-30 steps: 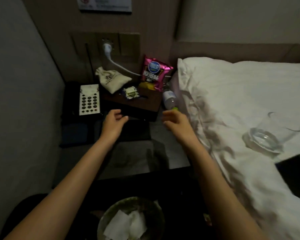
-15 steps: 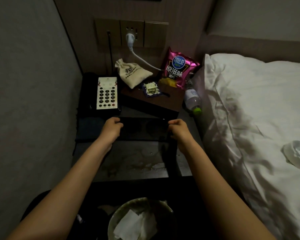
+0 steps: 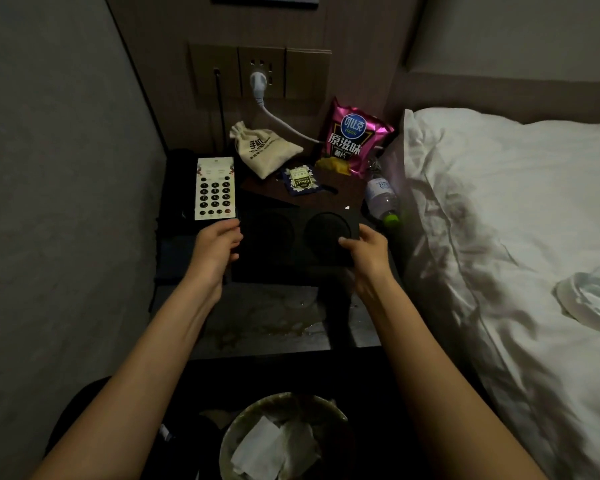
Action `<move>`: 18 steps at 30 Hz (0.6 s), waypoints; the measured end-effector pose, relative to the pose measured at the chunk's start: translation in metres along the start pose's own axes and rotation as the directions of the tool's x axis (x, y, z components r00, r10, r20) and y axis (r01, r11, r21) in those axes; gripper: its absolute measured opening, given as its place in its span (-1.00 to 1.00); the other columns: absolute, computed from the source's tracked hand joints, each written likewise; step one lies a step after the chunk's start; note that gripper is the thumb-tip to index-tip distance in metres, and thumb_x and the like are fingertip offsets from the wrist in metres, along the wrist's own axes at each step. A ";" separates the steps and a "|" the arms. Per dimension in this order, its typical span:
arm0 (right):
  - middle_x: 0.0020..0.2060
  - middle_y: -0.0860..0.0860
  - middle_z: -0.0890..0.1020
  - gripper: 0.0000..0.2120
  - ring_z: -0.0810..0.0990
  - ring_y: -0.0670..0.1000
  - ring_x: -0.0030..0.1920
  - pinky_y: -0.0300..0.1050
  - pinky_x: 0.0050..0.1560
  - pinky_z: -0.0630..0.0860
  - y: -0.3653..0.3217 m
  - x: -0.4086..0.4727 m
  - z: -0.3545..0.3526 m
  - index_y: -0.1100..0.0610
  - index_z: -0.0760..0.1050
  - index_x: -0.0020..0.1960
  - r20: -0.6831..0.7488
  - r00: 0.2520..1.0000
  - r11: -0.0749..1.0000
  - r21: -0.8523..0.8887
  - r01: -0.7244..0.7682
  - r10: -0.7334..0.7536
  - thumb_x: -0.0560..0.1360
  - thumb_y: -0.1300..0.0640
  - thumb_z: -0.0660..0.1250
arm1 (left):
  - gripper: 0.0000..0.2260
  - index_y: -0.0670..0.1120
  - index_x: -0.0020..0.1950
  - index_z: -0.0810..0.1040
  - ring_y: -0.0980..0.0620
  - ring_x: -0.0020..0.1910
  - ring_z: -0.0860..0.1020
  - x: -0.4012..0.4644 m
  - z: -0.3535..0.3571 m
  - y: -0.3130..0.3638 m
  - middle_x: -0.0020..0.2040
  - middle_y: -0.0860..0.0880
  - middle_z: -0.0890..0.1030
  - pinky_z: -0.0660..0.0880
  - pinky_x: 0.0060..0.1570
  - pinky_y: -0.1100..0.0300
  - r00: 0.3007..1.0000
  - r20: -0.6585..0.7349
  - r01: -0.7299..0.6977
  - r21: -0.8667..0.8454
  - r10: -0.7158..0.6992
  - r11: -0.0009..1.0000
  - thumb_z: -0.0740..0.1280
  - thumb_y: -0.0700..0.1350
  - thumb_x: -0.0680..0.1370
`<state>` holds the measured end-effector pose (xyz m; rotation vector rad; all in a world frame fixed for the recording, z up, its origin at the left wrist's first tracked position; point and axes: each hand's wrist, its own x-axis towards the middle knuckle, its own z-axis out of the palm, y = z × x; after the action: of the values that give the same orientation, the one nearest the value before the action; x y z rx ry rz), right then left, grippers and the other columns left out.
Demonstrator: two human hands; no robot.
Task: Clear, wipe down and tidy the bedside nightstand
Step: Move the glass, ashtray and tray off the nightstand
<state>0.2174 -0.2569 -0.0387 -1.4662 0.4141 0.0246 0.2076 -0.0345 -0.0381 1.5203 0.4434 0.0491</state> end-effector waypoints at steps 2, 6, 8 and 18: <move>-0.05 0.11 0.68 -0.76 0.68 0.06 -0.08 -0.05 -0.10 0.63 -0.013 -0.006 -0.008 0.23 0.56 0.16 0.062 0.998 0.997 0.072 0.029 -0.033 0.56 0.40 0.25 | -0.71 -0.09 0.28 0.53 0.04 0.15 0.54 -0.009 0.001 0.013 0.19 -0.04 0.58 0.41 -0.15 0.28 0.998 -0.018 -0.060 -0.040 0.059 0.997 0.24 -0.24 0.58; -0.10 0.11 0.68 -0.83 0.68 0.04 -0.15 -0.02 -0.17 0.65 -0.044 -0.017 -0.030 0.21 0.57 0.08 0.139 0.987 0.993 0.105 0.060 -0.075 0.57 0.35 0.25 | -0.74 -0.09 0.25 0.52 0.07 0.05 0.62 -0.031 0.013 0.038 0.06 0.01 0.66 0.55 -0.03 0.17 0.987 0.137 -0.056 -0.194 0.083 0.979 0.21 -0.28 0.61; -0.11 0.16 0.64 -0.86 0.64 0.09 -0.15 0.06 -0.09 0.59 -0.063 -0.024 -0.041 0.22 0.55 0.05 0.149 0.982 0.991 0.077 0.106 -0.117 0.57 0.35 0.25 | -0.77 -0.07 0.15 0.57 0.02 0.04 0.66 -0.043 0.024 0.050 0.01 -0.03 0.70 0.61 -0.09 0.11 0.963 0.245 -0.043 -0.261 0.110 0.964 0.19 -0.28 0.62; -0.20 0.14 0.56 -0.88 0.57 0.05 -0.26 -0.06 -0.27 0.61 -0.171 -0.063 -0.158 0.23 0.53 0.10 -0.052 0.943 0.928 -0.208 0.311 -0.328 0.58 0.28 0.27 | -0.80 -0.17 0.19 0.52 -0.03 -0.02 0.68 -0.104 0.119 0.107 0.06 -0.11 0.67 0.63 -0.30 0.11 0.826 0.535 -0.047 -0.243 0.174 0.969 0.18 -0.16 0.65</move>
<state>0.1632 -0.4144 0.1352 -1.7209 0.2418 -0.2671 0.1746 -0.1726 0.0900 1.2639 -0.1199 -0.2436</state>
